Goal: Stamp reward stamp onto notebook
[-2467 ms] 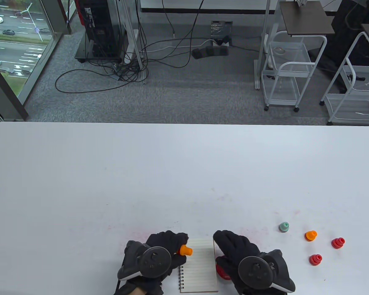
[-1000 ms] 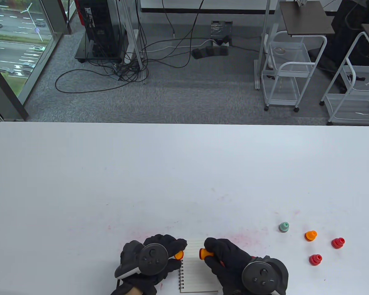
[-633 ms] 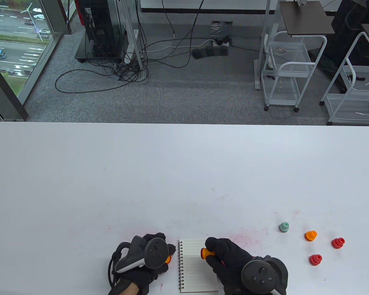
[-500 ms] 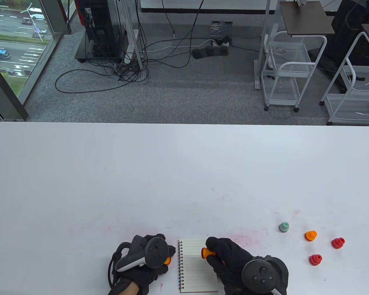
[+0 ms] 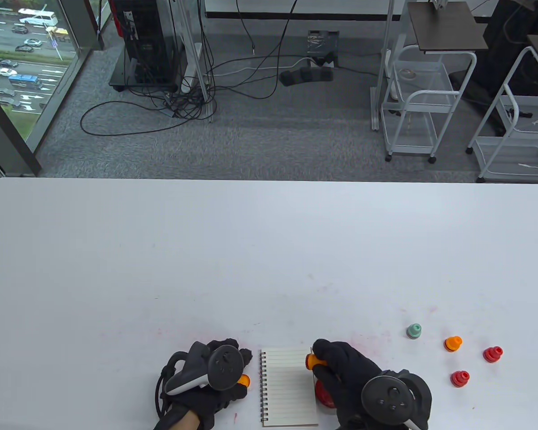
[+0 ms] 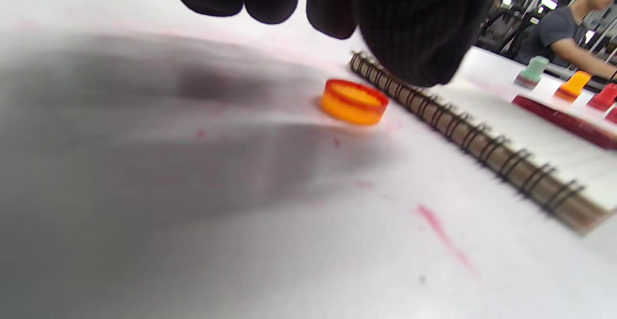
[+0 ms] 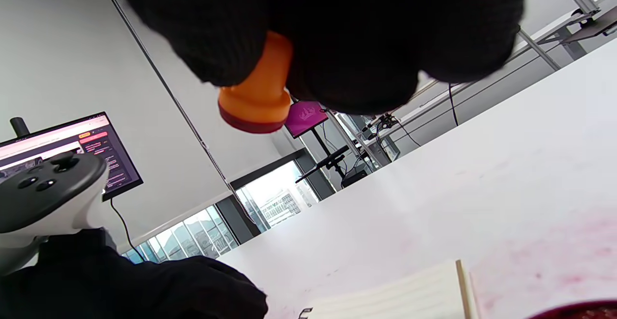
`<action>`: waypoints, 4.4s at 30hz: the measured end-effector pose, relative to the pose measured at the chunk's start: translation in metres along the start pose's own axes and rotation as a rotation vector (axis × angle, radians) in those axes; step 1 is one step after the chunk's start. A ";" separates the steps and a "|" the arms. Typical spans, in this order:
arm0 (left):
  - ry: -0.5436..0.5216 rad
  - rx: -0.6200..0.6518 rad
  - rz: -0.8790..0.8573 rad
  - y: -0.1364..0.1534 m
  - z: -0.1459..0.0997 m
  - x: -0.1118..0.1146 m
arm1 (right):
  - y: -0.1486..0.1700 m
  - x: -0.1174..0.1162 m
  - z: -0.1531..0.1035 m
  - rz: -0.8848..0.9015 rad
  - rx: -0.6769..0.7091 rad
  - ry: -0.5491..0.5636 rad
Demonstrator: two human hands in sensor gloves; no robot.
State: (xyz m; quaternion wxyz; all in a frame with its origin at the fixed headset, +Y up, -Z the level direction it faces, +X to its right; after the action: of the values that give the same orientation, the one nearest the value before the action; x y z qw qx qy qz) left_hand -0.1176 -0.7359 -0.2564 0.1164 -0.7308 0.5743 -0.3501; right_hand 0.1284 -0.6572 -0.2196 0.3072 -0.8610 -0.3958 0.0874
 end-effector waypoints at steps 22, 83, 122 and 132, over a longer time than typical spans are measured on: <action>-0.229 0.062 0.073 0.007 -0.029 -0.045 | 0.013 -0.051 -0.005 -0.394 -0.038 -0.468; -0.345 0.060 -0.043 0.022 -0.039 -0.052 | -0.006 -0.031 0.006 -0.458 -0.001 -0.407; -0.378 0.092 -0.026 0.011 -0.045 -0.064 | -0.031 -0.165 0.075 -0.628 0.202 -0.705; -0.330 0.082 -0.035 0.010 -0.042 -0.057 | -0.028 -0.167 0.085 -0.636 0.119 -0.731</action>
State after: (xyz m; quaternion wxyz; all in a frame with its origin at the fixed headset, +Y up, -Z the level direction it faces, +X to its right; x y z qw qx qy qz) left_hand -0.1577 -0.6766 -0.2527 0.2327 -0.7829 0.5197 -0.2507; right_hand -0.0345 -0.7268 -0.2855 0.2080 -0.5912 -0.7157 0.3083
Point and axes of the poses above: the tracker on the back of each hand, its own y axis roughly to the little-finger side, its own z axis roughly from the wrist to the fingertips, x = y × z, the point moved 5 cm from there along z, roughly from the wrist to the fingertips, and after that the axes turned 11 degrees about x, right-handed, at the moved point
